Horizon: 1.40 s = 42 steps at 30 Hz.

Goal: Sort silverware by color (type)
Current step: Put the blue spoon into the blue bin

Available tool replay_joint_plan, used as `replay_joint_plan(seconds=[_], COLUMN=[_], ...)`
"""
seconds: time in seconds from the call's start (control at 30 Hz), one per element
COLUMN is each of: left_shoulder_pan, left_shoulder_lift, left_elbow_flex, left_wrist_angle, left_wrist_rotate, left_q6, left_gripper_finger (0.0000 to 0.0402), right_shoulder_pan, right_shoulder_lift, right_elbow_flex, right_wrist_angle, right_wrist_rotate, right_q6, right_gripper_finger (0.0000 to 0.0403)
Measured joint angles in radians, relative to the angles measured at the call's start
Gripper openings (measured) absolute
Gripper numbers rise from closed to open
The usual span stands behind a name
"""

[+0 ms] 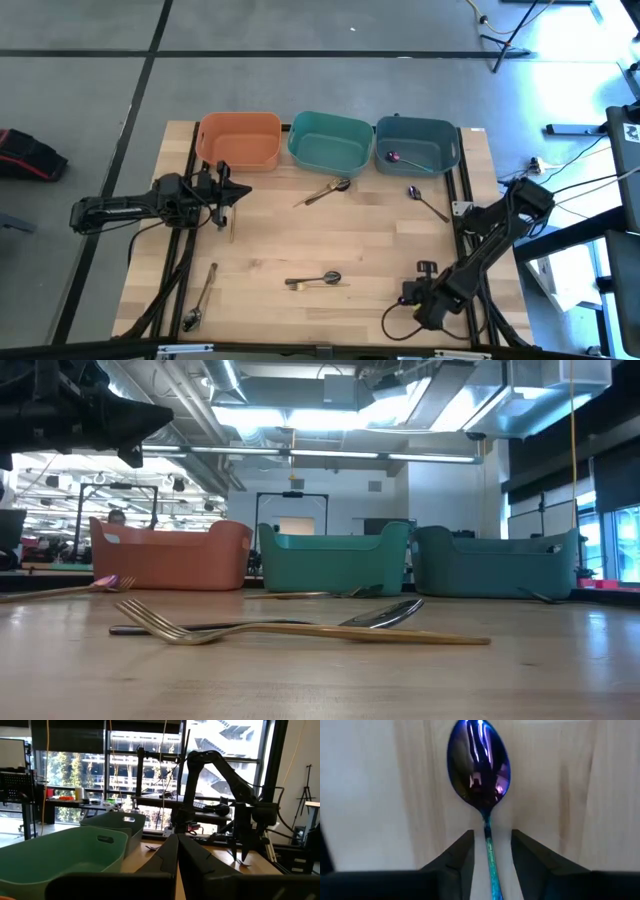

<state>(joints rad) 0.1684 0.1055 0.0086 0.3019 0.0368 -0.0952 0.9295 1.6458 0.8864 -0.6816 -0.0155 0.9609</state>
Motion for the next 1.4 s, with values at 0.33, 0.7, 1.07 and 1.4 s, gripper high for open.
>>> replay_joint_plan(seconds=[0.33, 0.7, 1.07, 1.4], left_shoulder_pan=[0.000, 0.000, 0.000, 0.000], left_shoulder_lift=[0.000, 0.000, 0.000, 0.000], left_elbow_flex=[0.000, 0.000, 0.000, 0.000], left_wrist_angle=[0.006, 0.036, 0.035, 0.029], left_wrist_rotate=[0.006, 0.011, 0.017, -0.008], left_q6=[-0.003, -0.007, -0.007, -0.007], left_gripper_finger=[0.0006, 0.0006, 0.0006, 0.0006], right_shoulder_pan=[0.000, -0.097, -0.385, -0.803], right_shoulder_lift=[0.017, -0.088, -0.331, -0.537], right_elbow_flex=[0.003, 0.017, 0.017, 0.017], right_wrist_angle=[-0.003, -0.076, -0.255, -0.280], right_wrist_rotate=[-0.019, 0.087, 0.380, 0.558], right_q6=[-0.070, -0.140, -0.428, -0.793], right_gripper_finger=[0.0006, 0.0005, 0.0002, 0.0001])
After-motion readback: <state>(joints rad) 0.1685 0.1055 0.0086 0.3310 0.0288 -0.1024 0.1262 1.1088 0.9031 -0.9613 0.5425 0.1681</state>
